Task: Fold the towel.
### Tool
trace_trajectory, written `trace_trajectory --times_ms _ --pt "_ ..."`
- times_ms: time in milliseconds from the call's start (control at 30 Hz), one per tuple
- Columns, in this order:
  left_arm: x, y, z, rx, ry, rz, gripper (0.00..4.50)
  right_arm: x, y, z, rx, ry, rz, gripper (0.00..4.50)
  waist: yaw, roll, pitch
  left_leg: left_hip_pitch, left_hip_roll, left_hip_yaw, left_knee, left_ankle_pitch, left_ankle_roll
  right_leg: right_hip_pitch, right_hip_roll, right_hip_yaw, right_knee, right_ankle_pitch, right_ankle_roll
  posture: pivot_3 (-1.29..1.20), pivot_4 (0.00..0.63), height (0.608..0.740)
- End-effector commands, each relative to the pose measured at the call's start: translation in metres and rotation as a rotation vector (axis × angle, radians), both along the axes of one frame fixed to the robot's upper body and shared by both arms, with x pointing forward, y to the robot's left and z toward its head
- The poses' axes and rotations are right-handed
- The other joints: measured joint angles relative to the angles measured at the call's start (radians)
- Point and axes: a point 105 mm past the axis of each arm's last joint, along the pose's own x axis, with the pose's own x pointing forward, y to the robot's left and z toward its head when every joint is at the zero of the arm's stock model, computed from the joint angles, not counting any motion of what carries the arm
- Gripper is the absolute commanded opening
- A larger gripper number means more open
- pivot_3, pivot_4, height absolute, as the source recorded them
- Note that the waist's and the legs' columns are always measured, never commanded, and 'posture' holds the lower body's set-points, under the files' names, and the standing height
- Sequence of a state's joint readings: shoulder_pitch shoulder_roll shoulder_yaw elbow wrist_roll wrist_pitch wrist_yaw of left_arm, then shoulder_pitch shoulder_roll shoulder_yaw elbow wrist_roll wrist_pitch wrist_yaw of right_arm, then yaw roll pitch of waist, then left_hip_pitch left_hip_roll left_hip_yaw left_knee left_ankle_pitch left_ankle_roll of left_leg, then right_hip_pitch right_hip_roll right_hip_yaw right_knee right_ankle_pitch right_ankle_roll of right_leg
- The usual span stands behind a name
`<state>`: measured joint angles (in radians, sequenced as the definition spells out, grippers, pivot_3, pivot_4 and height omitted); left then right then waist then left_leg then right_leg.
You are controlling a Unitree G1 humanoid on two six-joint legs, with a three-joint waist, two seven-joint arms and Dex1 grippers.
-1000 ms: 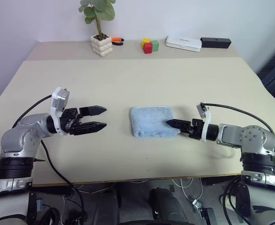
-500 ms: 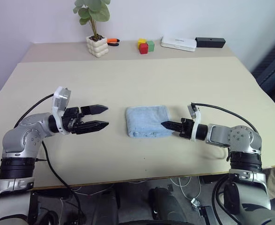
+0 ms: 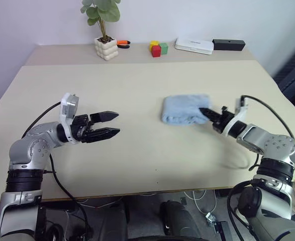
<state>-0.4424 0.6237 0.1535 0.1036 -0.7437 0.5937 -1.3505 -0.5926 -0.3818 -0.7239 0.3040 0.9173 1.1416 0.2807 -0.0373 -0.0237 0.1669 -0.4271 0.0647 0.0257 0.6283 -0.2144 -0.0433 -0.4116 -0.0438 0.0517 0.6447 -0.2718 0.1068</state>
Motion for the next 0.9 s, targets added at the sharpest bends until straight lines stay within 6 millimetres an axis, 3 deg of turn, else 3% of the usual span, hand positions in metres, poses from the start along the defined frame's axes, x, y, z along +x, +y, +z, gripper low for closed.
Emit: trace_trajectory --times_ms 33,167,300,600,900 --pt "0.006 0.001 0.010 -0.015 -0.072 0.021 4.50 -0.004 -0.051 0.027 0.021 -0.095 -0.272 0.02 0.000 0.000 0.000 0.000 0.000 0.000 0.000 0.000 0.000 0.000 0.000 0.000 0.000 0.000 0.000 0.00 0.150 0.740" --pt "0.015 -0.001 0.016 -0.045 -0.105 0.041 4.50 -0.026 -0.097 0.030 0.046 -0.110 -0.567 0.02 0.001 0.002 0.001 0.000 0.000 0.000 0.000 0.000 0.000 0.000 0.000 0.000 0.000 0.000 0.000 0.00 0.150 0.740" --pt "0.019 -0.003 0.016 -0.047 -0.112 0.032 4.50 -0.048 -0.116 0.022 0.056 -0.099 -0.745 0.02 -0.003 0.002 0.001 0.000 0.000 0.000 -0.001 0.000 0.000 0.000 0.000 0.000 0.000 0.000 0.000 0.00 0.150 0.740" --pt "0.022 -0.007 0.016 -0.044 -0.112 0.013 4.50 -0.051 -0.086 -0.013 0.024 0.007 -0.794 0.02 -0.007 0.004 0.002 0.000 0.000 0.001 -0.001 0.000 0.000 -0.001 0.000 0.001 0.002 0.000 0.000 0.00 0.150 0.740" --pt "0.019 -0.004 0.014 -0.045 -0.111 0.027 4.50 -0.047 -0.086 -0.021 -0.057 0.034 -0.794 0.02 -0.007 0.004 0.002 0.000 0.000 0.000 -0.001 0.000 0.000 -0.001 0.000 0.001 0.002 -0.001 -0.001 0.00 0.150 0.740"
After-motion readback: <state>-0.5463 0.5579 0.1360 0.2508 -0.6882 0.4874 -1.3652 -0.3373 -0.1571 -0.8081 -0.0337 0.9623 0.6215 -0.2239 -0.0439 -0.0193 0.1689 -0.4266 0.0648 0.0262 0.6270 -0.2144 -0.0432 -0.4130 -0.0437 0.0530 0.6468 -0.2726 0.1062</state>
